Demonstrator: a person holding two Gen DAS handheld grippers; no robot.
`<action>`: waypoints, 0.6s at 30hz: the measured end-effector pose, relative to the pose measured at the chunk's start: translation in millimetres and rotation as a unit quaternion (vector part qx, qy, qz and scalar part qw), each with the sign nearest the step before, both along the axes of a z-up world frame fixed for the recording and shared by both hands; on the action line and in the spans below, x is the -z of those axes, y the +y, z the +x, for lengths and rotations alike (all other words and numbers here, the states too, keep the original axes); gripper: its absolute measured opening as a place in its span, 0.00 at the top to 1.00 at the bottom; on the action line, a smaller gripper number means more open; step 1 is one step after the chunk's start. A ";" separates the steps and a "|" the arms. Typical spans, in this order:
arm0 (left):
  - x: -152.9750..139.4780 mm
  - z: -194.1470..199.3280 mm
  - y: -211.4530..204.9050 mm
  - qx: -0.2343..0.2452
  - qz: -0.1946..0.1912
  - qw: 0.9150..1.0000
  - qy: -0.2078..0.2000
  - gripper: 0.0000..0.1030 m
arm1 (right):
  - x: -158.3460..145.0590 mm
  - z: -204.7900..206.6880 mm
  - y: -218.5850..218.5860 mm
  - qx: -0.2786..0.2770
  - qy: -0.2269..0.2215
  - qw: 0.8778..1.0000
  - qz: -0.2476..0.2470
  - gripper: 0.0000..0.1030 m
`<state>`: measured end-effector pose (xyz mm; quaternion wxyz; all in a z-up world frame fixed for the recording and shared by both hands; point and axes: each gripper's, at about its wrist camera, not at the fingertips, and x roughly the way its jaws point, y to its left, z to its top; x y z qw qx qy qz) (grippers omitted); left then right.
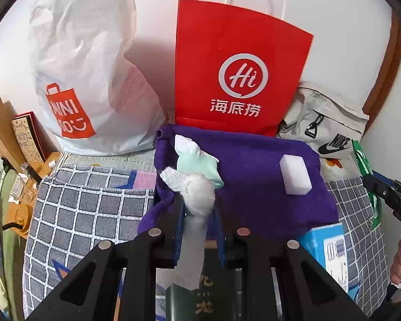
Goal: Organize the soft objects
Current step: 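Carry the white cloth and green packet onto the purple towel with both tools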
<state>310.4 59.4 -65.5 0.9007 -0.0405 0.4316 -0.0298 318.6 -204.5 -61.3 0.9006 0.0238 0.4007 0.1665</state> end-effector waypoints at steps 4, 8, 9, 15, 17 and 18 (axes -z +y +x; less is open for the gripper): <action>5.8 20.1 -0.7 0.003 -0.009 1.000 0.011 0.81 | 10.3 22.4 9.3 -0.012 0.013 1.000 -0.003 0.72; 14.6 37.6 -4.6 0.012 -0.014 1.000 0.024 0.81 | 28.7 36.3 15.2 -0.022 0.029 0.999 -0.009 0.72; 17.6 42.1 -5.1 0.012 -0.014 0.999 0.027 0.81 | 34.0 39.1 14.8 -0.022 0.033 0.999 -0.011 0.72; 35.0 58.7 -5.3 0.012 -0.016 0.999 0.042 0.81 | 64.2 54.6 7.9 -0.019 0.061 0.998 -0.021 0.71; 42.0 64.3 -4.4 0.009 -0.019 0.999 0.050 0.81 | 72.4 59.2 6.1 -0.018 0.067 0.997 -0.021 0.71; 44.3 66.6 -4.0 0.009 -0.021 0.998 0.052 0.81 | 75.8 62.2 6.3 -0.018 0.072 0.997 -0.022 0.71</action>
